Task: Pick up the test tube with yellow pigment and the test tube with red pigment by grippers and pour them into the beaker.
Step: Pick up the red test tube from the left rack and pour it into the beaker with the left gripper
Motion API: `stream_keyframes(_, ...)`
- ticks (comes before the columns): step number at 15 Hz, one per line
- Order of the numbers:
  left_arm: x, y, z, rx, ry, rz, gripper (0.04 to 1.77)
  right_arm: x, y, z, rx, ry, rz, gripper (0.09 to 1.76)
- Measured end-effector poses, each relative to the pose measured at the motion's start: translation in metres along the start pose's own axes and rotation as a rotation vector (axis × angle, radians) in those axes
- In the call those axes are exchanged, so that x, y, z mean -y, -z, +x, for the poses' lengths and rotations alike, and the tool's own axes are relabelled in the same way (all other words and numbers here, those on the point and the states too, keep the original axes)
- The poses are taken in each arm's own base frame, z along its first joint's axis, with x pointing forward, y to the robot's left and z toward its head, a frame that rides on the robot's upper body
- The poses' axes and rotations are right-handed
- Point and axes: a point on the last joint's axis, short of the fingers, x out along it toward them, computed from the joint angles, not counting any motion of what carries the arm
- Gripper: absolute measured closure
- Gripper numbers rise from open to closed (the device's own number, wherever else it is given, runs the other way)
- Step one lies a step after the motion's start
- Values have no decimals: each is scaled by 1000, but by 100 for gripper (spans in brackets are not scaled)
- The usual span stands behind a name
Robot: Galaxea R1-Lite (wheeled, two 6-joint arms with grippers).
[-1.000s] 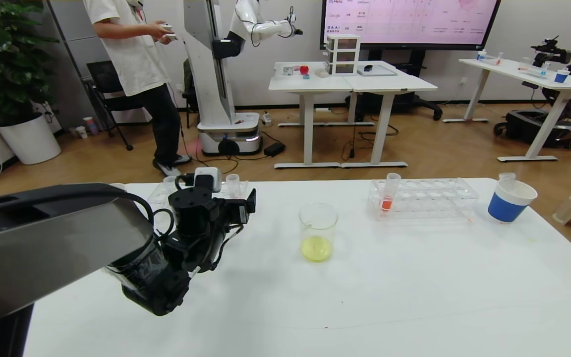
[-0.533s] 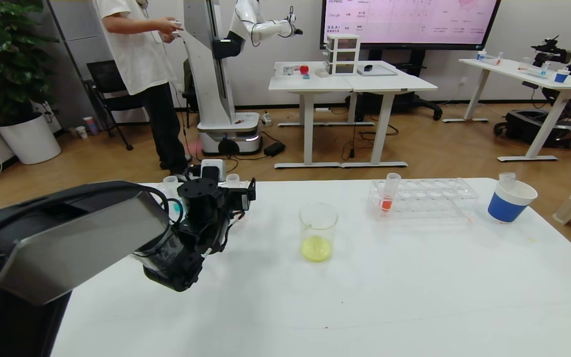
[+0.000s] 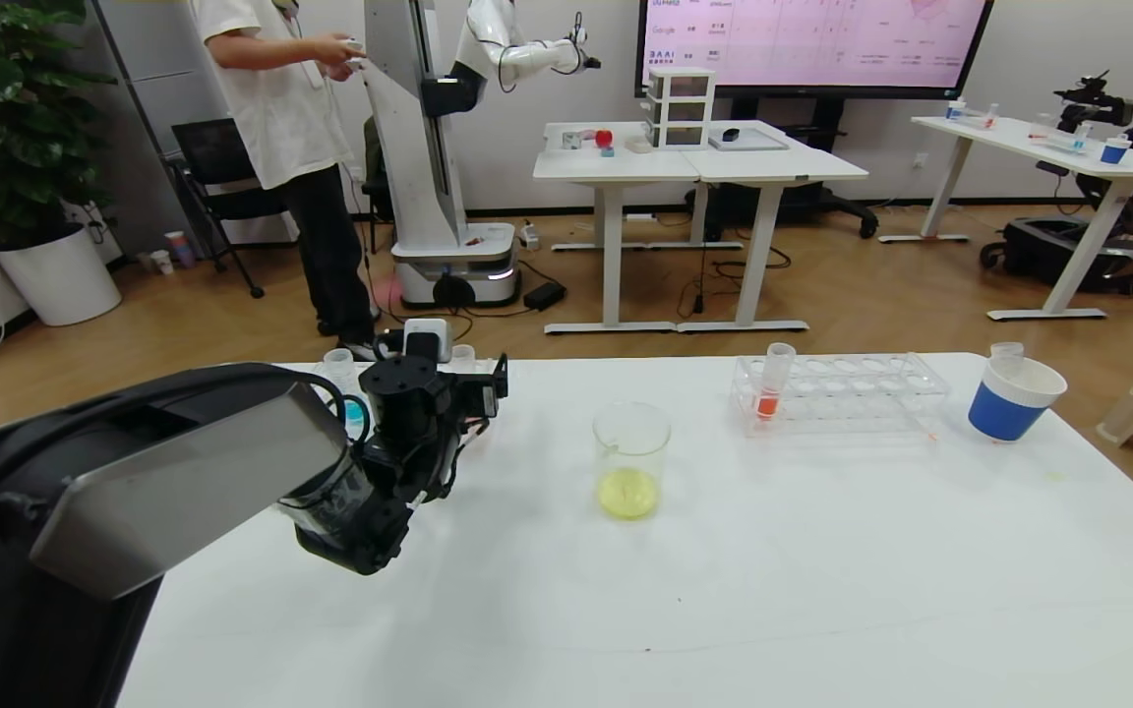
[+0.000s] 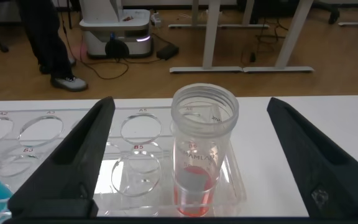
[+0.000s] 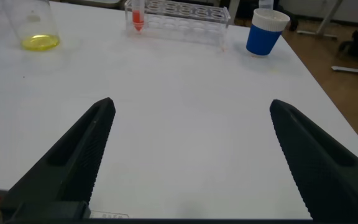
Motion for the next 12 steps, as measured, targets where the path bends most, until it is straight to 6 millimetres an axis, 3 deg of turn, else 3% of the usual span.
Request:
stream_keyframes(1,0,0,0,1,0,-1,35,0,0,0,0,0,0,11)
stream_keyframes(3,1,0,0,2,4,-2,119,0,0,0,0,0,0,11)
stream_keyframes(4,1,-1,0,3,5,-3,144,0,0,0,0,0,0,11)
stream_keyframes(5,2,-1,-1,3,6,-3,143,0,0,0,0,0,0,11)
stream_keyframes(6,2,-1,-1,4,6,-4,125,0,0,0,0,0,-1,11)
stream_keyframes(7,2,-2,-1,5,8,-4,132,0,0,0,0,0,0,11)
stream_keyframes(12,4,-19,0,32,24,2,132,0,0,0,0,0,0,11)
